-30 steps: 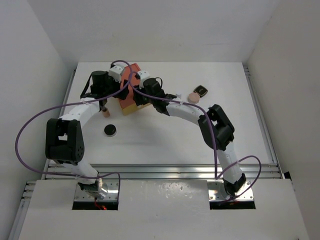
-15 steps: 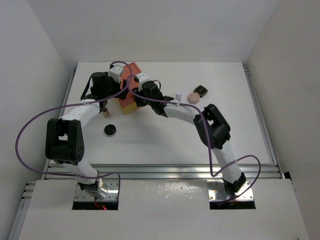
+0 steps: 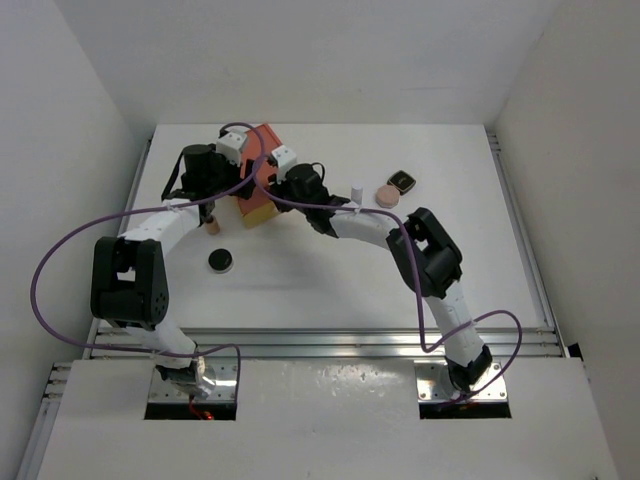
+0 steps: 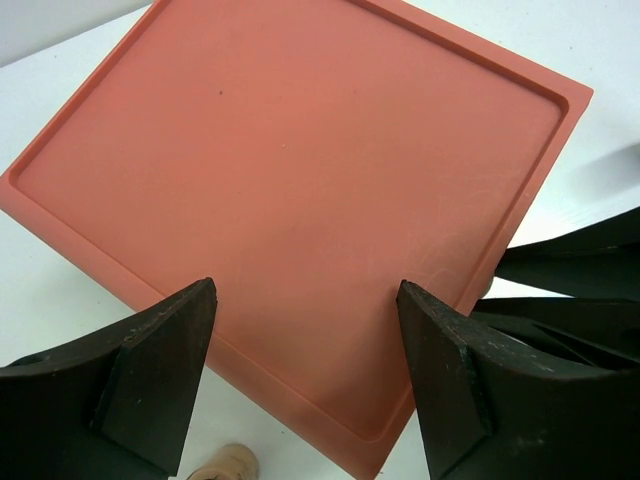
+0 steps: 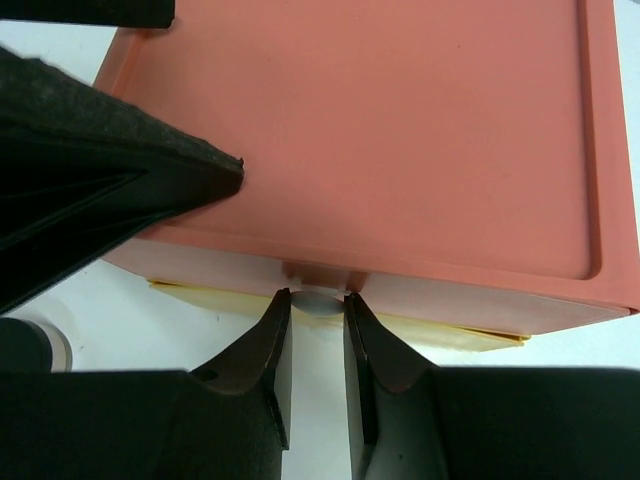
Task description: Organize the makeup
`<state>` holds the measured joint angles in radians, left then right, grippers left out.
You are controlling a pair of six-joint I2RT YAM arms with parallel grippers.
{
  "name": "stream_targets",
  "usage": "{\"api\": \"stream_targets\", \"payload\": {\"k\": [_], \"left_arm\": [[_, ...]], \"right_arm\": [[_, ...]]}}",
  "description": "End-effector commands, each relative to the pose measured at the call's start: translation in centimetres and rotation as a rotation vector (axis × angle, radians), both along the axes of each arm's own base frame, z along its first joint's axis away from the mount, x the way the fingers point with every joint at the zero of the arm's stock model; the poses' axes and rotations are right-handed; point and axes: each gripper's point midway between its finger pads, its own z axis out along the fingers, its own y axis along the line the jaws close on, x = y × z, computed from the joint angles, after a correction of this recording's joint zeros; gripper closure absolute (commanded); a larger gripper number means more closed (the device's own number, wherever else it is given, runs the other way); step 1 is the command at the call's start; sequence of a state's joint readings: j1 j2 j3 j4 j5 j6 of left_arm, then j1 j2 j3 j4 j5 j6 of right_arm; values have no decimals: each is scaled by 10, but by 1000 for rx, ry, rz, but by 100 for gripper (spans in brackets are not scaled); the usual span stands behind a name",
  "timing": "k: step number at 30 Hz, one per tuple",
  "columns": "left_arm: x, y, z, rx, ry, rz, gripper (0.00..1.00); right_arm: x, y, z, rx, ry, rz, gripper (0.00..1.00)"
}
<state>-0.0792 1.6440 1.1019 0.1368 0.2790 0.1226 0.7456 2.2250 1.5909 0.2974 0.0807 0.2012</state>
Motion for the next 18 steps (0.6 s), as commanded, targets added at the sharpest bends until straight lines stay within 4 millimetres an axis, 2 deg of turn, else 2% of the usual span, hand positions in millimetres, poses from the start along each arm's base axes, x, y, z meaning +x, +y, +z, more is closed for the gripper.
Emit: {"api": "stream_targets", "payload": {"k": [1, 2, 3, 4, 5, 7, 8, 9, 11, 12, 13, 15, 17, 18], "left_arm": [[-16, 1, -27, 25, 90, -2, 21], [-16, 1, -27, 25, 90, -2, 21], [-13, 3, -23, 29, 81, 7, 21], [-13, 3, -23, 29, 81, 8, 21], [-13, 3, -23, 37, 78, 4, 21], [-12, 5, -23, 41, 78, 12, 21], [-10, 5, -19, 40, 68, 12, 21], [-10, 5, -19, 40, 68, 12, 21], [-11, 6, -21, 45, 77, 20, 21], [-9, 6, -17, 52, 65, 17, 21], [-9, 6, -21, 53, 74, 16, 21], [-10, 8, -23, 66, 80, 21, 21], [-7, 9, -19, 73, 68, 17, 20], [-7, 9, -23, 73, 77, 17, 20]], "right_arm": [[-3, 0, 32, 43, -71, 35, 100], [-6, 1, 40, 56, -77, 49, 100], [-9, -1, 39, 52, -73, 53, 100], [-17, -5, 45, 56, -68, 67, 100], [-17, -12, 45, 56, -58, 62, 100], [-40, -13, 46, 53, -38, 103, 100], [-54, -21, 27, 29, 11, 121, 100], [-55, -20, 35, 40, 1, 127, 100], [-76, -30, 31, 28, 24, 160, 100], [-84, -30, 38, 35, 20, 180, 100], [-94, -37, 26, 8, 53, 191, 100], [-112, -42, 27, -4, 59, 232, 100], [-125, -48, 17, -28, 81, 258, 100], [-126, -49, 14, -34, 85, 260, 100]]}}
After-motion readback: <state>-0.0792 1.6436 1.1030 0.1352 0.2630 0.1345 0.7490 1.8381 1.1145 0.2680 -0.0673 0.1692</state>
